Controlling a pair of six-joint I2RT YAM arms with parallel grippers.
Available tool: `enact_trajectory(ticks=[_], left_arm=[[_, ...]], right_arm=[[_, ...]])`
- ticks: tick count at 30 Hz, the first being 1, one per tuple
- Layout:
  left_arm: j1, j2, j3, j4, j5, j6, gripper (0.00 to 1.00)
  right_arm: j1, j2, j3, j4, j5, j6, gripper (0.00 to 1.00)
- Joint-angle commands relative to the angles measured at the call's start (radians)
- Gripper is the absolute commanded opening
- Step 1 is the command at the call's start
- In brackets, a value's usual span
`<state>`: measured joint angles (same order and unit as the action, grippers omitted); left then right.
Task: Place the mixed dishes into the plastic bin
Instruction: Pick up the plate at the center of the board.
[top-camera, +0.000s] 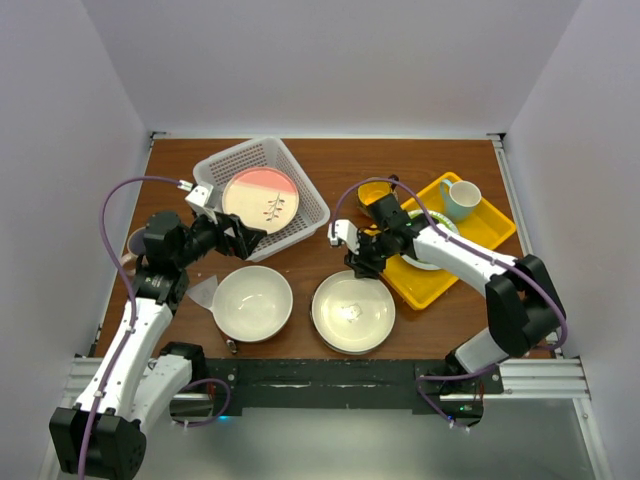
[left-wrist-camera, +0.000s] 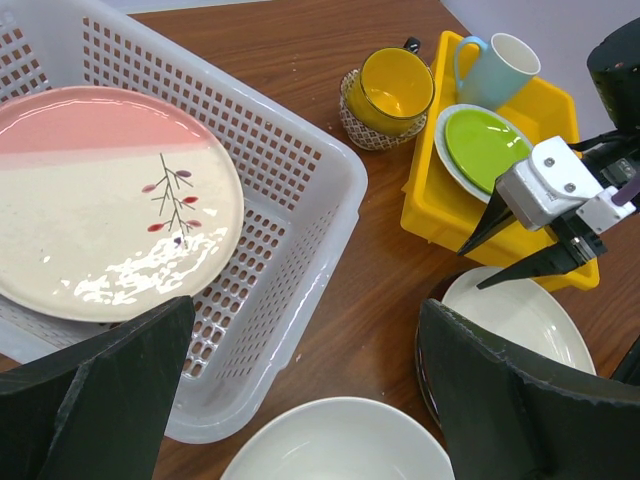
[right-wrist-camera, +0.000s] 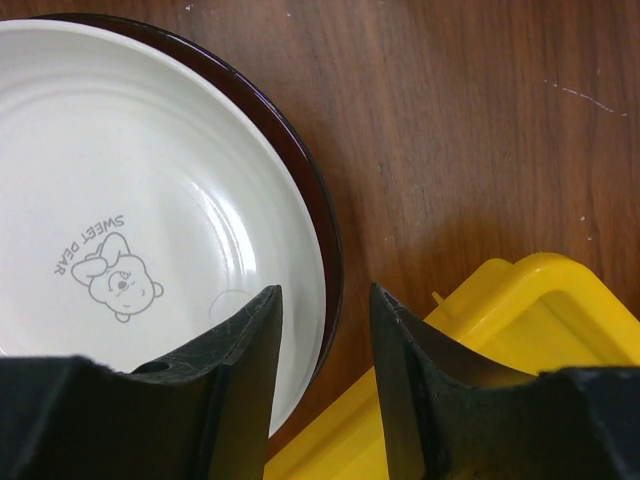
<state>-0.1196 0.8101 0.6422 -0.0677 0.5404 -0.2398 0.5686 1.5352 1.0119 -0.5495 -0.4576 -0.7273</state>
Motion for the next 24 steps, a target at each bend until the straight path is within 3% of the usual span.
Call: enact_trajectory(ticks=[1, 8, 16, 24], left_arm=[[0.005, 0.003, -0.006, 0.052, 0.016, 0.014, 1.0], [0.005, 0.008, -0.006, 0.052, 0.018, 0.014, 1.0], [0.005, 0.004, -0.006, 0.052, 0.016, 0.013, 1.0], [0.008, 0.004, -0.004, 0.084, 0.027, 0.002, 1.0]], right_arm=[[0.01, 0.013, 0.013, 0.036, 0.022, -0.011, 0.4], [0.013, 0.026, 0.004, 0.043, 0.031, -0.008, 0.32], [0.016, 0.029, 0.001, 0.031, 0.017, -0.017, 0.03], [0.013, -0.013, 0.013, -0.038, -0.027, -0.073, 0.0]])
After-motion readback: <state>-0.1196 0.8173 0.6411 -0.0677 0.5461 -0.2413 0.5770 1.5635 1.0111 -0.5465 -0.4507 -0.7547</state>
